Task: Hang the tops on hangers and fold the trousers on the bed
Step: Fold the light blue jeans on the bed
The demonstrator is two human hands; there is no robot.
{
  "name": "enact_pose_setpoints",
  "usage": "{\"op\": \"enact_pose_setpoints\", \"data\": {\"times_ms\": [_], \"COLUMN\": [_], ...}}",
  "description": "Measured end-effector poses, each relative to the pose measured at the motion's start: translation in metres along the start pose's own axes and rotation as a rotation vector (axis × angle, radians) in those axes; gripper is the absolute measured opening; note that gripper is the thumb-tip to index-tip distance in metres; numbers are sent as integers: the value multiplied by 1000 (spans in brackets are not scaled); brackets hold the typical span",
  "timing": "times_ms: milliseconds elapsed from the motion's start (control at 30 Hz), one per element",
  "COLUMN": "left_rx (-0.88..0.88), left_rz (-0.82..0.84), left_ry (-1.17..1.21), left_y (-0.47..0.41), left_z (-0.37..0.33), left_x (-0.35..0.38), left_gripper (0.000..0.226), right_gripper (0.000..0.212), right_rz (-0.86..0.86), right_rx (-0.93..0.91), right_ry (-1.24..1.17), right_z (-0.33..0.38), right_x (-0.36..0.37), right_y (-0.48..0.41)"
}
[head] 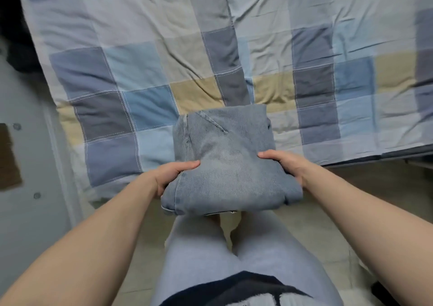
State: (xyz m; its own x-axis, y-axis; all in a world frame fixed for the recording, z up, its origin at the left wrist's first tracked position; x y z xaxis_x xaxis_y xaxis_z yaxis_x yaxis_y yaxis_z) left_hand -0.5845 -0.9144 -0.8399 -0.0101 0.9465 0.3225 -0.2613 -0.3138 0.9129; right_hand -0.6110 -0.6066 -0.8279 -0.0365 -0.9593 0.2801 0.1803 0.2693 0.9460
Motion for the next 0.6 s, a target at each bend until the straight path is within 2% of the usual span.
{"op": "enact_pose_setpoints", "data": {"times_ms": [100,233,300,367,500,600], "left_rx": [140,398,502,623,798,887], "left_rz": [-97,-209,-232,-238,-254,-239], "left_ry": [-119,-217,-230,-238,-316,-426], "left_y": [41,89,112,130,164,177], "left_z": [-3,-11,-14,-17,-14,-9], "left_x": [8,35,55,78,140,199], "left_gripper": [50,55,49,45,72,77], "right_gripper": [42,73,79,74,64,57], "right_rz": [-82,-249,-328,-364,-437,-521], "right_rx": [-218,-526,-642,-736,-891,-994], "right_ry": [-8,66,61,29,-51,-143], "right_z": [0,9,9,7,-9,-31], "right_x": [13,25,27,23,1,-30], "right_y": [39,102,137,167,236,288]}}
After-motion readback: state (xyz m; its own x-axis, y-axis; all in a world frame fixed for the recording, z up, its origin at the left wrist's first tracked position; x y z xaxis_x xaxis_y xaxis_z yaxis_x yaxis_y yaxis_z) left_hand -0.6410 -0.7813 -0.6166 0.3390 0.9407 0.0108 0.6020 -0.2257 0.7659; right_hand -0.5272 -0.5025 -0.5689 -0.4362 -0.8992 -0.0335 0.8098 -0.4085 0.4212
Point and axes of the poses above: each hand's wrist, its own y-axis away from the middle knuckle, its own x-axis out of the palm, z = x × y, the point moved 3 cm from there along -y, towards the middle knuckle, and after that the axes turned 9 degrees about -x, right-handed, at the moved point
